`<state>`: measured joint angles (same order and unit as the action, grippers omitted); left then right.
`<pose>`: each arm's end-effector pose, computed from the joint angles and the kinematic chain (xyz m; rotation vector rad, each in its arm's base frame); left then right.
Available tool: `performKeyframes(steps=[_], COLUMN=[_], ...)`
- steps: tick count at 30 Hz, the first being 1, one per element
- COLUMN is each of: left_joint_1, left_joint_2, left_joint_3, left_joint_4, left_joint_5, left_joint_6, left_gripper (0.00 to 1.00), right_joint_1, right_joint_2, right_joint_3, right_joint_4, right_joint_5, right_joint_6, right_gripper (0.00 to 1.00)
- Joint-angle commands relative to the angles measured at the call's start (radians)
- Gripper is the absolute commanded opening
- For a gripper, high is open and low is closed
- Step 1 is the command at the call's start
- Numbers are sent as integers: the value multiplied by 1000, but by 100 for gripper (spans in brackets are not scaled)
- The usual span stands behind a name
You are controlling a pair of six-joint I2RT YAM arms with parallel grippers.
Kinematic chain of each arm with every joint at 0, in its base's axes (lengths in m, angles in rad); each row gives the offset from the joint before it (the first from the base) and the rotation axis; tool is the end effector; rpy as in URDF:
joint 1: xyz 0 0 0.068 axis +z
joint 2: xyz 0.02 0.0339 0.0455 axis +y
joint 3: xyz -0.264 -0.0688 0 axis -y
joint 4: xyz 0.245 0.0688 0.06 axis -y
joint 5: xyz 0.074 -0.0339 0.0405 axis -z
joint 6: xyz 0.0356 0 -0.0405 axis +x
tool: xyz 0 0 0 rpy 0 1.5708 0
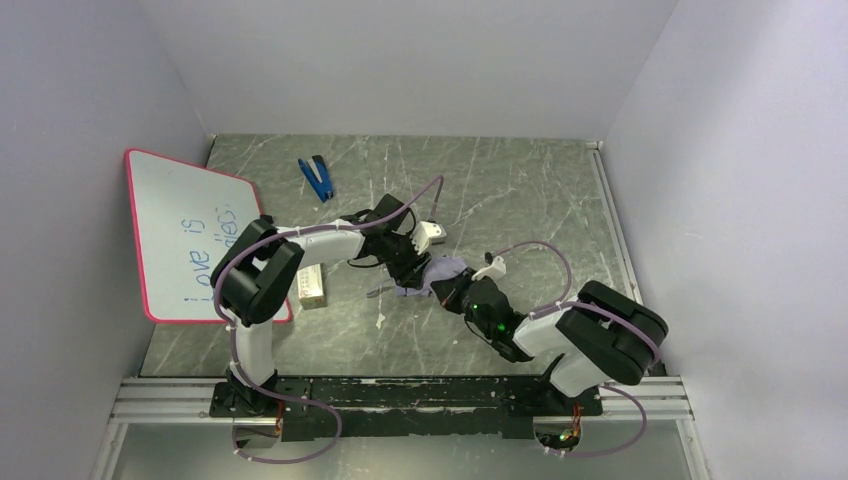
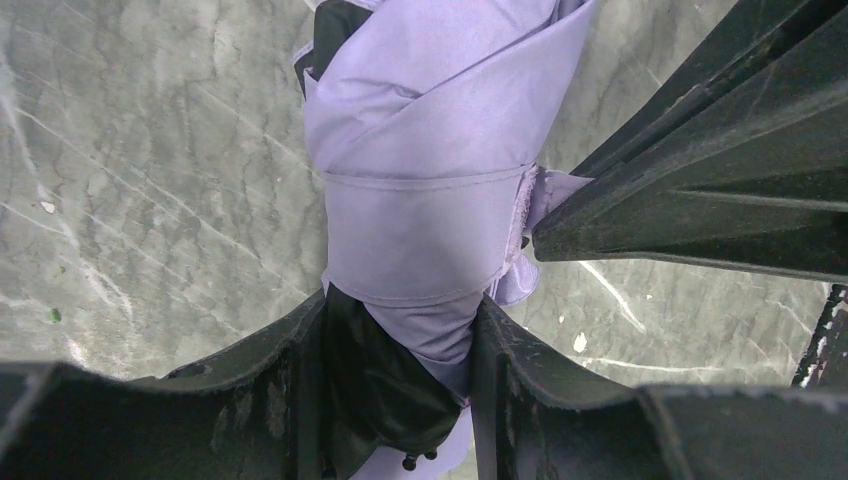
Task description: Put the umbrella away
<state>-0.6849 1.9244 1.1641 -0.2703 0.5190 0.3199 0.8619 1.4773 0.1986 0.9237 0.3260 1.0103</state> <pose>0.2864 -0.2568 0.1458 1.4149 2.1797 -0.8069 0.1547 0.1629 0.1216 0.3785 1.9879 0.9304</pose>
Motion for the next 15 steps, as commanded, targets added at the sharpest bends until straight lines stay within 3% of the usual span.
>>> performKeyframes(steps=[1, 15], left_joint_1=[1, 1], left_joint_2=[110, 113], left_joint_3=[-52, -50], left_joint_4=[-76, -77], left_joint_5=[-254, -257], left_joint_6=[69, 67], left_gripper=[5, 5], right_joint_1=[-12, -25], right_joint_2=[8, 49], right_joint_3=[54, 46], right_joint_4=[229, 239], right_joint_5=[-32, -26], right_joint_6=[36, 50], right_gripper=[2, 16])
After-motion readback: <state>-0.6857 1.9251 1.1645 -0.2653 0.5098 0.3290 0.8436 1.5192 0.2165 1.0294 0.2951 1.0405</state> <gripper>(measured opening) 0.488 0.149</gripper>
